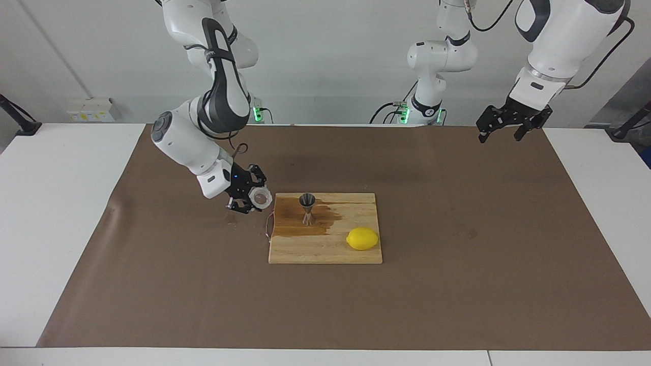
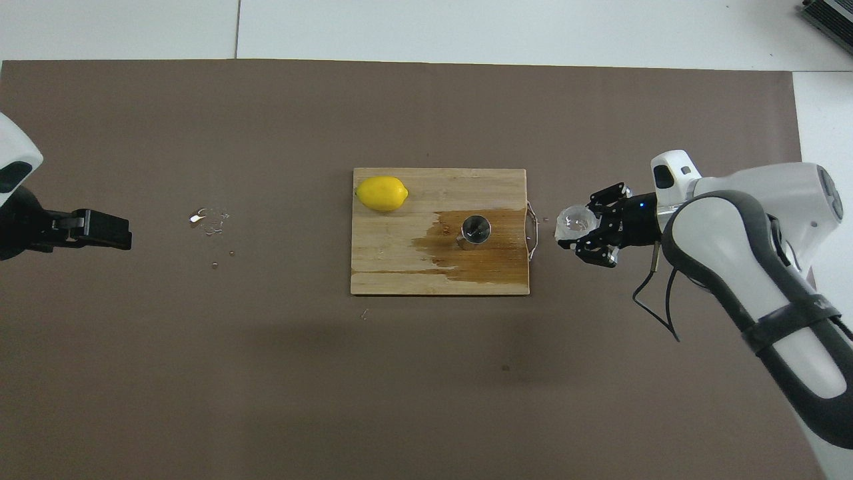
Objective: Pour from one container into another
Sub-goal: 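Lift the white cup with the right gripper toward the silver cup, then tilt the white cup with the right gripper over the silver cup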
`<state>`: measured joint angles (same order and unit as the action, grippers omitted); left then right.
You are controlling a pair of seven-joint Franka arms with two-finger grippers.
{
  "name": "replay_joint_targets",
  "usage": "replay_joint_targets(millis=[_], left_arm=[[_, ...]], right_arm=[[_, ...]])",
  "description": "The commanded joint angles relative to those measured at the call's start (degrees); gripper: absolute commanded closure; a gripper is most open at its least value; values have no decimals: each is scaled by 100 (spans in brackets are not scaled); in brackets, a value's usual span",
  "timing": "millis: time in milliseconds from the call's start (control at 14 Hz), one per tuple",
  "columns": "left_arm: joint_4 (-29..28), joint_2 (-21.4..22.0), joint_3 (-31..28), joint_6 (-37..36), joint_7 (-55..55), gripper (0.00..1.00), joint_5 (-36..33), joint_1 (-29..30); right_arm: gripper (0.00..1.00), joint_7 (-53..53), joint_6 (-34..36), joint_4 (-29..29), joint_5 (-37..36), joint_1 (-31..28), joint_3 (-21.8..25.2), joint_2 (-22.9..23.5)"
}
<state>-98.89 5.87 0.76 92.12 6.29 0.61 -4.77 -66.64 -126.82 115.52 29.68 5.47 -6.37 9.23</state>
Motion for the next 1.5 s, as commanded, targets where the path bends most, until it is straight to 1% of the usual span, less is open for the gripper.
replay_joint_targets(millis=[0,142,285,427,855,997,1069,1140,1282,1425], left_arm=[[-175,142,65,-72,-74,0,-61,64],[-166,143,65,-54,-583,0,-61,46],[-148,142,65,-141,-559,0,-52,29],[-157,143,56,-160,-559,0,-52,90],[-148,134,3,-89,-576,0,-52,47],[-131,107,73,-28,-585,0,-44,256],[-113,81,222,-45,-602,0,52,579],[-87,72,432,-2,-577,0,192,696],[-43,46,434,-2,-576,0,185,635],[246,-120,382,-150,-576,0,194,557]], right_arm=[[81,939,-351,-47,-733,515,5,-9],[81,1520,-379,-56,-1339,675,-4,-9],[81,2021,-335,-125,-1832,903,-4,0],[81,2443,-265,-249,-2438,921,-22,9],[81,3287,349,-635,-3266,1289,-22,18],[81,3560,561,-741,-3731,1308,-22,18],[81,3683,614,-759,-3829,1378,-31,18],[81,3728,702,-776,-3882,1509,-22,18],[82,3955,973,-872,-4127,1545,-22,9],[82,3992,1036,-899,-4216,1554,-31,18]])
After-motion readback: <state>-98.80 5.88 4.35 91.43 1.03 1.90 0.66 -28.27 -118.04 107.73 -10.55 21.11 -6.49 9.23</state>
